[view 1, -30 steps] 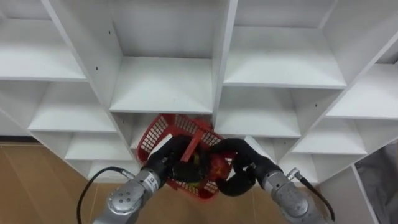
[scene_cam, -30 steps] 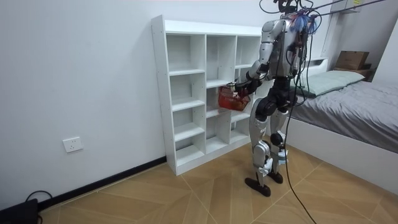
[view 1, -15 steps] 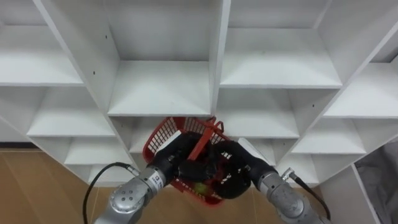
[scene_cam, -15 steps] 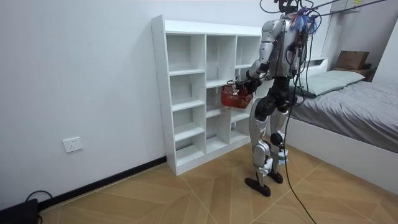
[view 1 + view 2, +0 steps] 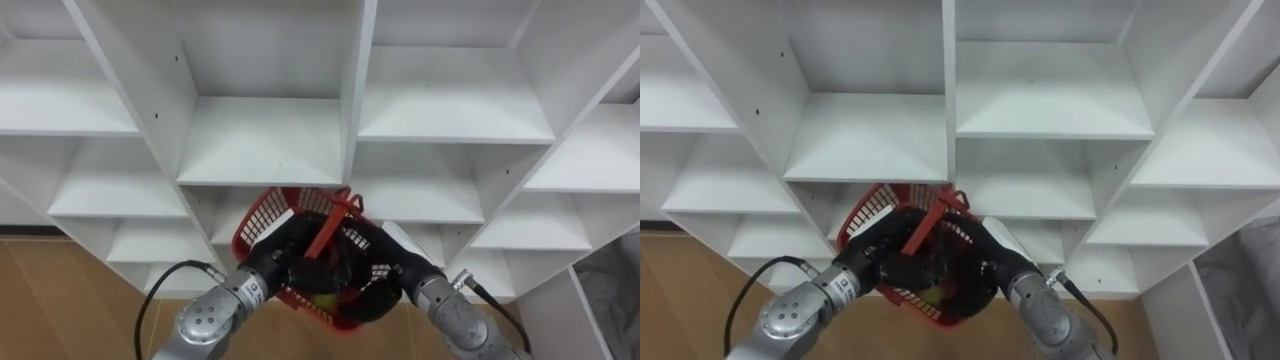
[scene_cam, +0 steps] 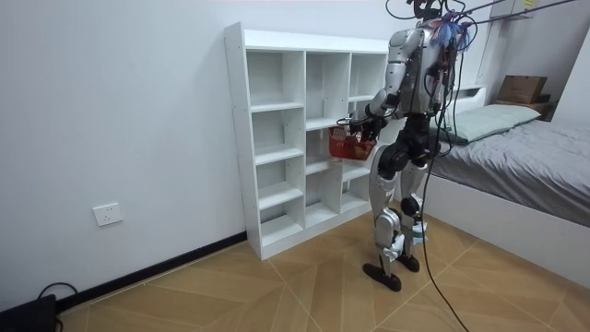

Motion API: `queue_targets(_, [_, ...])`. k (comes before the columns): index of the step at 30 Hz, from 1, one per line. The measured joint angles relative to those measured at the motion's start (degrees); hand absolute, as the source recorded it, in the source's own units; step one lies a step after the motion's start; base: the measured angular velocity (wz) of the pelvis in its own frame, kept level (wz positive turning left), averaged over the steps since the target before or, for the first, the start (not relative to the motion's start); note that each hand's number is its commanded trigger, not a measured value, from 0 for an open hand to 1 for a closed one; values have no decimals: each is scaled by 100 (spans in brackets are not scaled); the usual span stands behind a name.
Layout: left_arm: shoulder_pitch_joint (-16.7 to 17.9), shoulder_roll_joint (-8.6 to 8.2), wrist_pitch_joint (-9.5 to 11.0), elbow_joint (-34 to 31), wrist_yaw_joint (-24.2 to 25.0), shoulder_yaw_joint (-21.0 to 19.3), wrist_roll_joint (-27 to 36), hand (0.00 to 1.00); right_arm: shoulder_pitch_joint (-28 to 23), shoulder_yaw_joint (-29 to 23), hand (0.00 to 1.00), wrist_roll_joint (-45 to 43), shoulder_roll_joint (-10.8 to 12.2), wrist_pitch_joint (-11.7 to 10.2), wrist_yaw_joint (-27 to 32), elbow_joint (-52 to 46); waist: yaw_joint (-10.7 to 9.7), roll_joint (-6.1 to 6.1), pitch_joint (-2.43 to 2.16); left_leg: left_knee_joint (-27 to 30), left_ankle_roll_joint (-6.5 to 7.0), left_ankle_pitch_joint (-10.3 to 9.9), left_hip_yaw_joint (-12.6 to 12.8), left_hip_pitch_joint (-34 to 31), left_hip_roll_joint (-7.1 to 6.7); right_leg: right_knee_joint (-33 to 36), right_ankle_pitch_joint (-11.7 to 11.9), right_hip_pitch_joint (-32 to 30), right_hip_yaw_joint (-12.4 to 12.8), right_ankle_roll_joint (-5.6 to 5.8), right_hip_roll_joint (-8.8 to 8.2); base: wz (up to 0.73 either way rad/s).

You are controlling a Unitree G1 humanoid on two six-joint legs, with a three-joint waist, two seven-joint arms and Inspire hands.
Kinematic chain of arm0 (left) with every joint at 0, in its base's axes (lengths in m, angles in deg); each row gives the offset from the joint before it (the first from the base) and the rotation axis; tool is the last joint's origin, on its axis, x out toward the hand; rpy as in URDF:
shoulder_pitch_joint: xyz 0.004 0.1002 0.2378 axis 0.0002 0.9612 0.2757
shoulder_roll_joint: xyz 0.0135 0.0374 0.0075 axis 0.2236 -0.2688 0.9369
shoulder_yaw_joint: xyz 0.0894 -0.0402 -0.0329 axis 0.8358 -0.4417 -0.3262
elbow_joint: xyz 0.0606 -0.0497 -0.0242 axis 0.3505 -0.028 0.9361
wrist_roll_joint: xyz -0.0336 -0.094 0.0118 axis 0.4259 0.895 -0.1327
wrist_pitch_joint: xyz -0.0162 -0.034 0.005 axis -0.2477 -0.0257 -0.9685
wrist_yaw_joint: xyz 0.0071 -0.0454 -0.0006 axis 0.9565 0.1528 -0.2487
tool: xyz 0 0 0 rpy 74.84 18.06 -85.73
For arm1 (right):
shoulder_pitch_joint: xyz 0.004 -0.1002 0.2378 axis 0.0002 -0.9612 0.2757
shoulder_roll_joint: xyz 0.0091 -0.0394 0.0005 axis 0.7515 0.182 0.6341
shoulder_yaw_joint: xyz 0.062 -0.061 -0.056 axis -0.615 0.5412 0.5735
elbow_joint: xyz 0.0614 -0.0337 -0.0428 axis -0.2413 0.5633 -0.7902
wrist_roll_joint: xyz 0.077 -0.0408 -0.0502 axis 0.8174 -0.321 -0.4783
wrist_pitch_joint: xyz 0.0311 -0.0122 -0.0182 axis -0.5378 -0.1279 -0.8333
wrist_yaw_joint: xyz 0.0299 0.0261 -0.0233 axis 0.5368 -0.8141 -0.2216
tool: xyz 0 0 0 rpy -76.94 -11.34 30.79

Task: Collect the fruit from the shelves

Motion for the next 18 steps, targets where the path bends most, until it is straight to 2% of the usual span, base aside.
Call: queue_targets(18, [186, 9, -4, -4, -2, -3, 0, 100, 0, 0, 0, 1, 13, 0, 5, -105, 3, 19, 0, -74, -1, 0, -2, 234, -2, -85, -1, 243, 0, 3, 9, 0])
